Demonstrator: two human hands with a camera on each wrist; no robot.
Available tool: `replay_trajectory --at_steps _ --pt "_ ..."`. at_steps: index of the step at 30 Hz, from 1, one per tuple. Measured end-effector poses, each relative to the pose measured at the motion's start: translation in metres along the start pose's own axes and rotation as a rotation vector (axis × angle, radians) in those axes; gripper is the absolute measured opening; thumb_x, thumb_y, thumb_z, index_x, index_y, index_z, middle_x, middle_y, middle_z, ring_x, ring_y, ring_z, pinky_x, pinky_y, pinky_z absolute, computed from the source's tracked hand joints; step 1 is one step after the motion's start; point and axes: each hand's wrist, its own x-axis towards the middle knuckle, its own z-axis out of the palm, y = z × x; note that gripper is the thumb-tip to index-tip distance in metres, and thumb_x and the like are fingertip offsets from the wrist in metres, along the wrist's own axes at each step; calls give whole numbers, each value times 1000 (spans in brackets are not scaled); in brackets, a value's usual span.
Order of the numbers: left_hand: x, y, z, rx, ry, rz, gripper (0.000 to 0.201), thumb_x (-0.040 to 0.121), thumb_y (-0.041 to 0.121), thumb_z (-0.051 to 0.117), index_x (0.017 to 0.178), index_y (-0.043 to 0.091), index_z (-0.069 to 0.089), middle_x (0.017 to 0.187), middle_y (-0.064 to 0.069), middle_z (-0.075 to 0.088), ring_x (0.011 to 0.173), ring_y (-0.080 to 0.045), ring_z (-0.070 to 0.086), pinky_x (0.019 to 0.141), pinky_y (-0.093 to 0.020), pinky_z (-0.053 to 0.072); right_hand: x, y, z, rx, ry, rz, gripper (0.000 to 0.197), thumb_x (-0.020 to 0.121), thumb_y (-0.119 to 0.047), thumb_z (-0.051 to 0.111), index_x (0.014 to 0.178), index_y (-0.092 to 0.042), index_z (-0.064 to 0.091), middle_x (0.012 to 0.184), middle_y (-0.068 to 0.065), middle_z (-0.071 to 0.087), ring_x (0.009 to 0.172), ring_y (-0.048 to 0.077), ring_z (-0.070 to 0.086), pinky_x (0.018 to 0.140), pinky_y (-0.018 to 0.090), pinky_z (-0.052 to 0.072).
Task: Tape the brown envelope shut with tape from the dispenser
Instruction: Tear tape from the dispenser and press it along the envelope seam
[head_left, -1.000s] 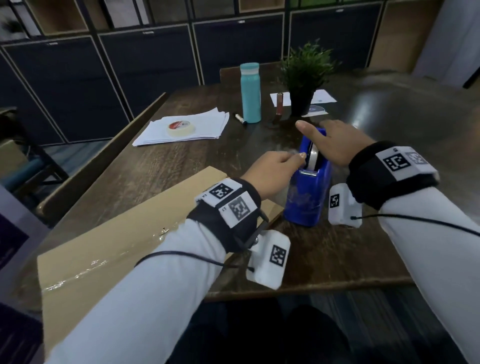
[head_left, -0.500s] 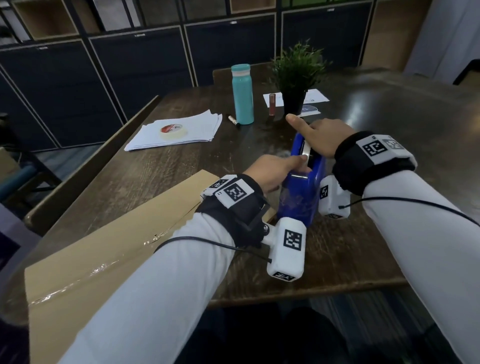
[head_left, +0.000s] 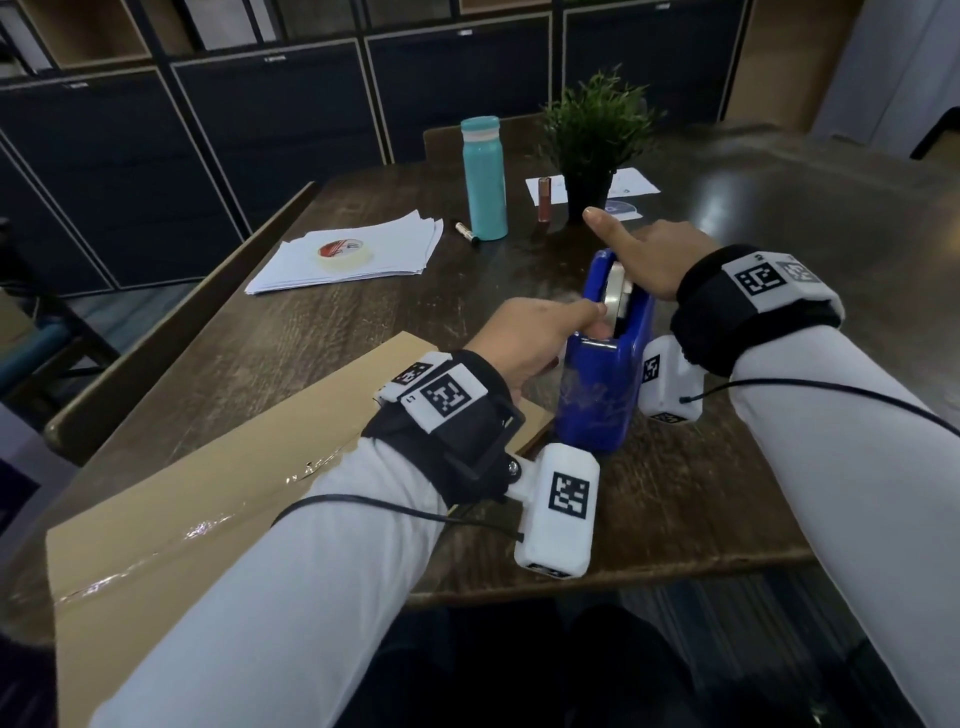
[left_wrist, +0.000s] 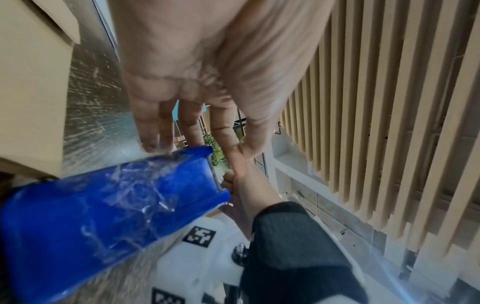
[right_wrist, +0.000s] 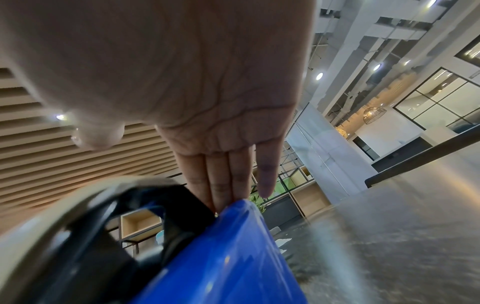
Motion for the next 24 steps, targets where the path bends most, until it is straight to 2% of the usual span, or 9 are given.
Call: replay_trajectory --at_steps 2,5,7,9,11,14,22,24 --pt "-3 -3 -1 -2 -2 14 23 85 29 65 67 17 73 85 5 71 89 -14 56 91 -35 44 1 -1 0 -14 5 -2 91 86 -74 3 74 -4 60 80 15 59 77 29 53 74 34 36" --pt "-8 -10 0 -19 -3 12 22 85 27 67 70 13 74 76 1 66 80 -18 48 79 -31 41 3 -1 1 -20 -1 4 92 84 -77 2 71 -7 59 73 12 57 69 25 51 72 33 36" --pt "-11 -16 -1 -9 -19 7 22 86 28 66 73 12 74 71 0 64 77 -19 47 78 -33 42 3 -2 2 -21 -2 7 90 84 -77 2 67 -7 56 69 10 55 64 22 50 71 34 36" --pt "-14 -21 -2 -2 -37 14 23 87 29 65 72 13 74 78 -3 67 79 -20 53 86 -39 49 1 -3 2 -29 -3 6 86 85 -76 3 61 -8 50 67 11 53 60 21 48 70 34 36" --pt "-16 -23 -2 5 -41 18 23 87 30 65 70 17 74 83 -4 68 83 -21 56 96 -45 48 1 -4 2 -39 -5 4 84 86 -75 3 60 -8 47 66 11 52 59 21 47 70 34 36" --pt "-18 -25 -1 -15 -37 21 24 88 29 64 70 17 74 84 -2 71 83 -18 58 97 -44 48 0 -5 1 -48 -8 10 85 85 -76 3 62 -8 49 67 11 52 60 20 46 70 33 35" --pt "-18 -25 1 -82 -41 12 23 88 26 64 70 15 72 64 10 67 67 -7 58 79 -27 49 1 -6 0 -61 -10 7 85 86 -75 3 62 -8 50 66 10 52 59 20 46 69 33 35" --pt "-18 -24 0 -98 -51 6 24 89 26 63 70 15 71 61 11 66 60 -3 60 71 -23 49 1 -6 0 -59 -15 13 86 86 -75 3 64 -8 52 67 10 52 59 19 46 69 33 35"
